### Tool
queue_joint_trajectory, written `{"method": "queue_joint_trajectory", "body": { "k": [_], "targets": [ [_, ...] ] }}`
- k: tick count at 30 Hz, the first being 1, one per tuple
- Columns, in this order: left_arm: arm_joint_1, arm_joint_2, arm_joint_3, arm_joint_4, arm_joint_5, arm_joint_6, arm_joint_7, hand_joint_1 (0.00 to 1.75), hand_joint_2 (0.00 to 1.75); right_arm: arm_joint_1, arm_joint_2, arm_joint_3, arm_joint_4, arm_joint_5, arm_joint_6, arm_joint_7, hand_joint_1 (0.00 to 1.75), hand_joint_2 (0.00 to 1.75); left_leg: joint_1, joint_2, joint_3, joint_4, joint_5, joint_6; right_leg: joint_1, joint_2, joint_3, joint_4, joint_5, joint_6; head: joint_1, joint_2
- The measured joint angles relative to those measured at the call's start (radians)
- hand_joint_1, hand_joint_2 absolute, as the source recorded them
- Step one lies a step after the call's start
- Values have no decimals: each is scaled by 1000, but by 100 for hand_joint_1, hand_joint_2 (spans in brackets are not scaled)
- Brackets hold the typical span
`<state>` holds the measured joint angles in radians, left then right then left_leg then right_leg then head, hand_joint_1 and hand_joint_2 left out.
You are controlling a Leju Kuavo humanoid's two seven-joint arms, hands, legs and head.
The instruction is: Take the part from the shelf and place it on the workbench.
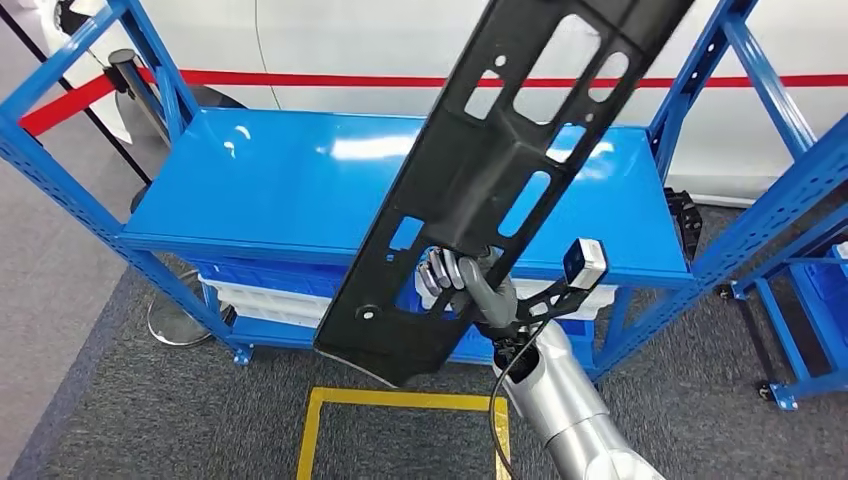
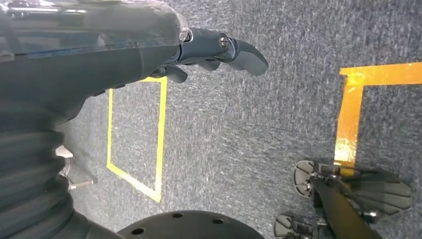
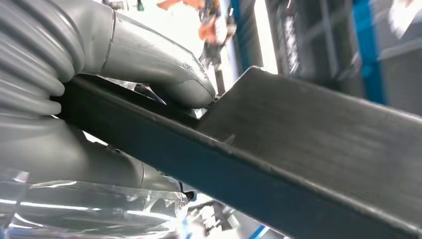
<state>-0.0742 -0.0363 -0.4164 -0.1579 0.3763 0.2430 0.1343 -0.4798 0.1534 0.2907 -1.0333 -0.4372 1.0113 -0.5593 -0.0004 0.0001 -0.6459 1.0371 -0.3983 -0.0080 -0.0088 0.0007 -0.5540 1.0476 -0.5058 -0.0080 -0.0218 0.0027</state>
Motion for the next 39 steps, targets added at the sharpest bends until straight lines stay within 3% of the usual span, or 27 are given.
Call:
{"method": "queue_joint_trajectory", "body": {
  "k": [2,5,6,7,8,10,12,14,16,17,20,21,22,23,24,25,27,29,31,32,34,36,37,38,39],
  "targets": [
    [1,0,-1,0,1,0,2,0,175,31,3,1,-71,-2,19,-1,175,175,3,-1,-16,32,-41,-13,-3,-3,-12,-4,16,-19,-1,0],
    [1,1,-1,0,2,0,4,0,175,63,10,10,-156,-4,32,-2,175,175,7,-1,-64,196,-169,-26,-2,-5,-42,-5,42,-31,-1,0],
    [1,1,-1,0,2,0,6,0,175,73,11,14,-177,-4,34,-2,175,175,8,-1,-71,247,-188,-28,-1,-6,-54,-3,51,-31,-1,0],
    [1,1,-2,0,1,-1,7,0,175,82,11,18,-196,-5,36,-2,175,175,8,-1,-65,272,-186,-28,-1,-6,-68,-2,61,-31,-1,0],
    [1,1,-2,0,1,-2,7,0,175,90,11,22,-213,-5,37,-3,175,175,8,-1,-43,264,-165,-26,0,-6,-81,0,70,-30,-1,0],
    [-1,2,-2,0,-1,-6,9,0,175,103,11,29,-247,-7,40,-5,175,175,6,-1,50,153,-121,-14,2,-5,-104,3,89,-27,-1,0],
    [-4,4,-4,0,-4,-8,11,0,175,109,12,35,-276,-8,42,-7,175,175,0,-2,141,16,-121,-2,3,-5,-116,2,107,-18,-1,0],
    [-6,5,-6,0,-7,-10,13,0,175,113,12,42,-296,-9,42,-8,175,175,-8,-2,167,-38,-127,7,1,-6,-117,-5,125,-5,-3,0],
    [-6,4,-9,0,-9,-12,17,0,175,117,13,47,-309,-9,43,-9,175,175,-4,1,158,-50,-103,17,0,-6,-120,-8,128,8,-5,0],
    [-8,3,-10,0,-9,-13,18,0,175,119,12,49,-316,-9,43,-9,175,175,-1,4,151,-56,-89,24,0,-5,-126,6,105,13,-4,0],
    [-9,2,-11,0,-10,-20,22,0,175,123,11,50,-331,-10,43,-9,175,175,1,10,110,-59,-48,36,-3,-2,-164,155,-41,24,0,0],
    [-8,2,-12,0,-10,-21,23,0,175,125,11,50,-334,-10,43,-9,175,175,1,10,92,-57,-36,36,-5,-2,-173,216,-68,28,1,0],
    [-8,2,-12,0,-11,-22,23,0,175,127,10,50,-337,-10,43,-9,175,175,1,11,75,-53,-25,34,-7,-2,-173,255,-70,31,0,0],
    [-8,2,-12,0,-11,-22,23,0,175,129,10,50,-339,-10,43,-9,175,175,2,11,56,-49,-15,32,-8,-2,-157,265,-49,34,0,0],
    [-8,2,-12,0,-11,-23,23,0,175,130,9,50,-343,-10,43,-9,175,175,4,11,39,-42,-7,29,-11,-2,-125,241,-20,37,0,0],
    [-8,2,-12,0,-11,-24,23,0,175,130,9,50,-348,-10,43,-10,175,175,4,11,22,-33,0,25,-14,-2,-78,187,-1,38,0,0],
    [-8,2,-13,0,-11,-24,24,0,175,129,10,51,-361,-11,42,-11,175,175,3,9,-4,-15,11,14,-14,-1,15,58,-11,34,0,0],
    [-7,2,-14,0,-10,-24,25,0,175,127,10,52,-375,-12,40,-14,175,175,1,8,-15,-7,25,2,-8,1,48,-4,-33,18,0,0],
    [-5,3,-16,0,-9,-23,26,0,175,124,11,53,-383,-13,34,-16,175,175,5,7,-22,-7,32,-11,-7,0,34,-9,-18,-3,1,0],
    [-3,4,-16,0,-9,-23,26,0,175,121,11,53,-385,-13,30,-16,175,175,7,6,-31,6,12,-18,-8,-2,25,-10,-7,-12,1,0],
    [-2,5,-17,1,-9,-23,28,0,175,114,12,54,-388,-14,24,-15,175,175,11,5,-57,88,-78,-29,-10,-4,0,-11,17,-25,-1,0],
    [-3,5,-18,1,-9,-23,28,0,175,111,13,54,-391,-16,22,-13,175,175,12,5,-83,216,-162,-36,-9,-5,-29,-10,39,-28,-3,0],
    [-3,5,-18,1,-9,-23,29,0,175,111,13,54,-391,-17,22,-12,175,175,12,4,-85,262,-171,-38,-8,-6,-44,-8,50,-27,-3,0],
    [-3,5,-18,1,-9,-23,29,0,175,111,13,54,-391,-18,21,-11,175,175,12,4,-72,280,-159,-38,-7,-6,-59,-7,60,-26,-3,0],
    [-3,5,-18,1,-9,-23,29,0,175,110,13,54,-392,-19,20,-10,175,175,12,4,-43,261,-132,-36,-6,-6,-73,-5,71,-25,-3,0]
  ]
}}
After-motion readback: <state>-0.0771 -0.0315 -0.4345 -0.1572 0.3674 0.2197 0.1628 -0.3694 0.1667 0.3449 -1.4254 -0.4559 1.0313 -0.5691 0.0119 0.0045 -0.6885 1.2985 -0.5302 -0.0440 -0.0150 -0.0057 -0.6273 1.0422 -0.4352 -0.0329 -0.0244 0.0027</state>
